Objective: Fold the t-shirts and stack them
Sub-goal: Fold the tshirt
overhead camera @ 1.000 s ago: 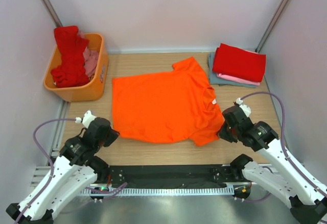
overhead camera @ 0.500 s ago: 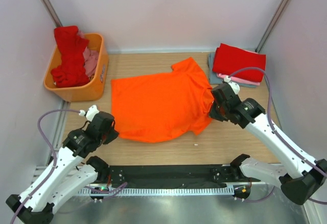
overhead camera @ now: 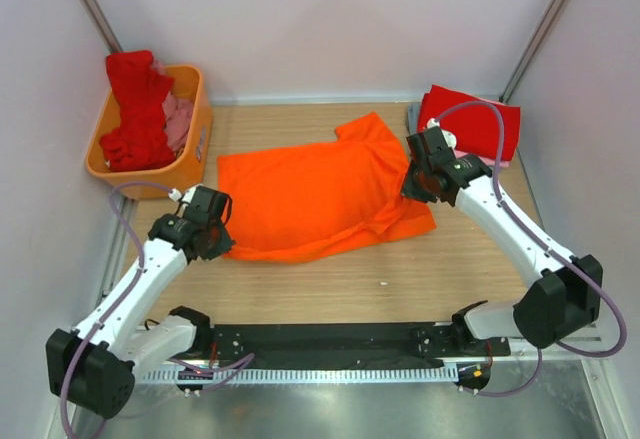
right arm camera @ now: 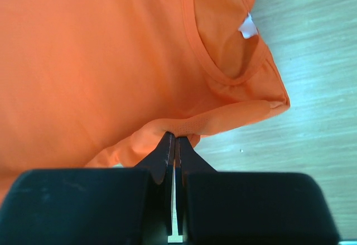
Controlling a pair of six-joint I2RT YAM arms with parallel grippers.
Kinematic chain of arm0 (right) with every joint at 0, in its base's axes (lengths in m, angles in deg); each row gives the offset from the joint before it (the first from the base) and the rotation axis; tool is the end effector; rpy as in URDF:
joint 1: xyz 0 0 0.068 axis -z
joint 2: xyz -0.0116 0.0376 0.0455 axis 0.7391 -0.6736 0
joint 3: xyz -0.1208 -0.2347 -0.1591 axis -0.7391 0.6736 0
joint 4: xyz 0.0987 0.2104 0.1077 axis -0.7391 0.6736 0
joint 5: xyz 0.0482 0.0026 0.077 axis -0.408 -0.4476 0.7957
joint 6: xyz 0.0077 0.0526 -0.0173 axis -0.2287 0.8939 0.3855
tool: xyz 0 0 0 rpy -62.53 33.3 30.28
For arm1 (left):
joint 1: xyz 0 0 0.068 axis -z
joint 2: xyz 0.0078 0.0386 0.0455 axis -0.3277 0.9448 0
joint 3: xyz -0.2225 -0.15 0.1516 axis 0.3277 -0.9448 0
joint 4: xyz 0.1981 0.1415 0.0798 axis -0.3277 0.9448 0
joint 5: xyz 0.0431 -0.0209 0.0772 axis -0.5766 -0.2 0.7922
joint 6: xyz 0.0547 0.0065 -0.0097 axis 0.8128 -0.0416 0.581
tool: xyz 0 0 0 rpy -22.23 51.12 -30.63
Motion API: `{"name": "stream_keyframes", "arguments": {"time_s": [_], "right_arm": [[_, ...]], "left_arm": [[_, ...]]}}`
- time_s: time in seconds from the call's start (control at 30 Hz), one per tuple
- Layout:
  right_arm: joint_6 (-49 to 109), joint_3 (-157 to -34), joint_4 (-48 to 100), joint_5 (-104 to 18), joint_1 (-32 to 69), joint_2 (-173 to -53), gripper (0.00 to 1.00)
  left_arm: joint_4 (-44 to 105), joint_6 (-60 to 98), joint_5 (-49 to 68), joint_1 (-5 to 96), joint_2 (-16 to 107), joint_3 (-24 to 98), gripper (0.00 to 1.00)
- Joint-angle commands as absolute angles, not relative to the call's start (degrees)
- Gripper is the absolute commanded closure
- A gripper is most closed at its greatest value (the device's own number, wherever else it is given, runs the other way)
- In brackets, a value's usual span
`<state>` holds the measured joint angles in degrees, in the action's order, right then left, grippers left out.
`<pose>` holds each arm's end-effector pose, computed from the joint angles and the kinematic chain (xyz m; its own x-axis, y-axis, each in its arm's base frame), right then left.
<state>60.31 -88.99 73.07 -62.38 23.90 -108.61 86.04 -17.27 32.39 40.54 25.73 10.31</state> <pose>0.2405 0.0971 0.3407 -0.7735 0.3064 -0.5548 0.2276 0.9513 0.2080 0.1409 -0.0448 0.2776 -0.7490 -0.4725 -0.4645 -0.4471 0.8778 -0.1720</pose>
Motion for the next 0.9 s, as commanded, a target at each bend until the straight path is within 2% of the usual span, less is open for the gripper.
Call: {"name": "stream_keyframes", "arguments": {"time_s": [0.0,0.5,0.87], "right_arm": [[57.1,-92.9,69.2,-60.1,25.6,-110.6,0.99],[54.0,-96.5,65.9,-58.5,28.9,-119.5,0.99],[52.2,-101.6,65.3,-58.1,31.0,-125.3,0.99]], "left_arm": [[82.6,-11.4,29.4,36.4,27.8,12.9,1.00],[79.0,-6.9,27.9,29.8,40.3,14.9,1.00],[81.4,-4.5,29.1,27.8,49.4,21.3,1.00]]}}
